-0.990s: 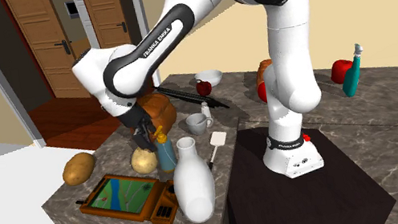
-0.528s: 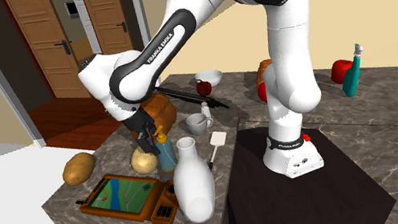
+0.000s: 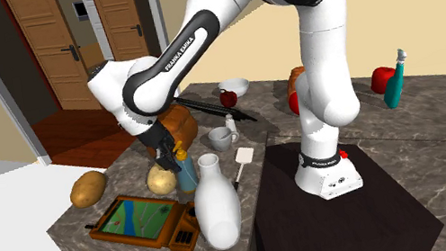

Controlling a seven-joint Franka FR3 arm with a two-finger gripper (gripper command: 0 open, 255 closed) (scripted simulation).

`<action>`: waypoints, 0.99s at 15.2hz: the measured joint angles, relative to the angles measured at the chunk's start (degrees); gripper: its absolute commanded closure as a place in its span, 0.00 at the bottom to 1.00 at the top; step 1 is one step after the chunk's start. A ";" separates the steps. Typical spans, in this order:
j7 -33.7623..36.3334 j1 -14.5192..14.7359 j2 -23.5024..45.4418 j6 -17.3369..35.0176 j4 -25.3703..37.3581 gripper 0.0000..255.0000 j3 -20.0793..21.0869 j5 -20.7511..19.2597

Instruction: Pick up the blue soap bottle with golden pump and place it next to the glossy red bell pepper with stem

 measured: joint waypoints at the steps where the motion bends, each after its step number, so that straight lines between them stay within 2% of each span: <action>1: 0.00 0.00 0.00 0.00 0.00 1.00 0.00 0.00; 6: -0.05 -0.01 -0.17 -0.37 0.19 1.00 0.00 0.02; 15: -0.70 0.01 -3.03 -6.63 3.65 1.00 0.06 0.46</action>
